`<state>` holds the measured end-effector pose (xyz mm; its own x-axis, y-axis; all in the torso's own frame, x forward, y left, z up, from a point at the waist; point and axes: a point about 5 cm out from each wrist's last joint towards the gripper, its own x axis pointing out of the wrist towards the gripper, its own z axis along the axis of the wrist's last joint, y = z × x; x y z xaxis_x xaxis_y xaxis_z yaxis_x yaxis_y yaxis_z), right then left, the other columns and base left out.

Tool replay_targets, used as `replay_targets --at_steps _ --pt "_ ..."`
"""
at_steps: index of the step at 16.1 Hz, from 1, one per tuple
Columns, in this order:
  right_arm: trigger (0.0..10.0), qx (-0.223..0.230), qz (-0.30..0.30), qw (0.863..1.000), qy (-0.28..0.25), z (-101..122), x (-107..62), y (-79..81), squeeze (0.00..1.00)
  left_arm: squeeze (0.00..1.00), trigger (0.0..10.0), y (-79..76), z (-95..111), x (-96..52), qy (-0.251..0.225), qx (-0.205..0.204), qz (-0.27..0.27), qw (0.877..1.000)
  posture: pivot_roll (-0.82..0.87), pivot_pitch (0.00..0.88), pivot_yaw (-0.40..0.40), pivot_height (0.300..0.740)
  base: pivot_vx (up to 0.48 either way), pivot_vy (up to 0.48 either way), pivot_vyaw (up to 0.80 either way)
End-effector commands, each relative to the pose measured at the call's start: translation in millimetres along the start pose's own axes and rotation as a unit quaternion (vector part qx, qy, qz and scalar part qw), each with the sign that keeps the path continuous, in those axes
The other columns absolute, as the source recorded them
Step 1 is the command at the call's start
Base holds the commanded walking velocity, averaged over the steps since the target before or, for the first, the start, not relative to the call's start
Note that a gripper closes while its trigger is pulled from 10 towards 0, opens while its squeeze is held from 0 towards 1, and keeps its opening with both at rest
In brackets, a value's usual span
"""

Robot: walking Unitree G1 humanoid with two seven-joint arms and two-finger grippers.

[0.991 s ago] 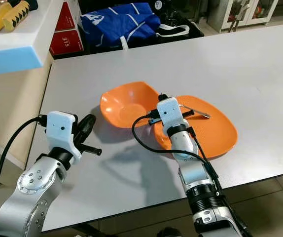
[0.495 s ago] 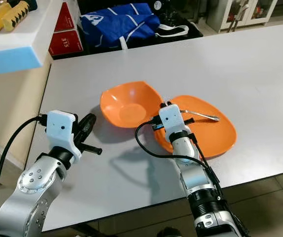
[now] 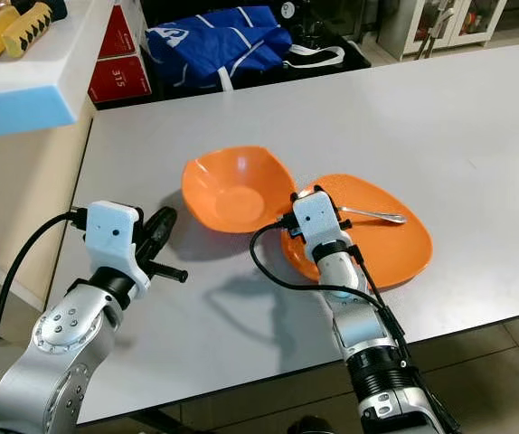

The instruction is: Setting the table

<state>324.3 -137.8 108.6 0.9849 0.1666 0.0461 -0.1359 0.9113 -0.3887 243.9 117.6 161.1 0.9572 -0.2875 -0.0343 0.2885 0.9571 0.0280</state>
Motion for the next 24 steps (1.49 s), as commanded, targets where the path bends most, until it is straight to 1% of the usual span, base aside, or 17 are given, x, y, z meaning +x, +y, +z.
replay_targets --at_steps 1,2,3,11,12,13,15,17,24 --pt "10.0 0.004 0.011 1.000 0.017 -5.5 -3.5 6.5 1.00 0.00 10.0 0.6 0.7 1.2 0.000 0.004 -0.006 1.000 -0.18 0.067 0.118 0.740 0.000 0.000 0.00" --pt "10.0 0.008 0.012 1.000 0.016 -5.0 -3.6 6.8 1.00 0.00 10.0 0.8 0.9 1.1 0.000 0.005 -0.006 1.000 -0.18 0.067 0.118 0.740 0.000 0.000 0.00" --pt "10.0 0.021 0.010 0.999 0.021 -5.8 -3.8 7.7 1.00 0.00 10.0 1.5 1.4 1.2 0.000 0.007 -0.007 1.000 -0.19 0.068 0.121 0.740 0.000 0.000 0.00" --pt "10.0 0.018 0.012 1.000 0.021 -4.9 -4.8 4.7 1.00 0.00 10.0 2.8 2.7 4.7 -0.001 0.009 -0.010 1.000 -0.20 0.067 0.124 0.740 0.000 0.000 0.00" --pt "10.0 0.004 -0.004 1.000 0.008 4.0 -1.4 -0.8 1.00 0.00 10.0 2.5 3.6 6.3 -0.002 0.008 -0.011 1.000 -0.20 0.065 0.124 0.740 0.000 0.000 0.00" --pt "10.0 0.021 -0.022 0.999 -0.016 18.5 2.8 -9.5 0.00 0.00 10.0 2.6 3.8 7.7 -0.004 0.008 -0.010 1.000 -0.20 0.061 0.122 0.740 0.000 0.000 0.00" --pt "10.0 0.035 -0.036 0.998 -0.037 29.0 5.0 -17.1 0.00 0.00 10.0 2.5 3.9 9.6 -0.005 0.007 -0.010 1.000 -0.21 0.056 0.120 0.740 0.000 0.000 0.00" --pt "10.0 0.040 -0.063 0.996 -0.058 40.3 6.7 -29.4 0.00 0.00 10.0 1.5 3.9 12.4 -0.007 0.006 -0.010 1.000 -0.21 0.045 0.117 0.740 0.000 0.000 0.00" --pt "10.0 0.040 -0.063 0.996 -0.058 40.3 6.7 -29.4 0.00 0.00 10.0 1.5 3.9 12.4 -0.007 0.006 -0.010 1.000 -0.21 0.045 0.117 0.740 0.000 0.000 0.00"
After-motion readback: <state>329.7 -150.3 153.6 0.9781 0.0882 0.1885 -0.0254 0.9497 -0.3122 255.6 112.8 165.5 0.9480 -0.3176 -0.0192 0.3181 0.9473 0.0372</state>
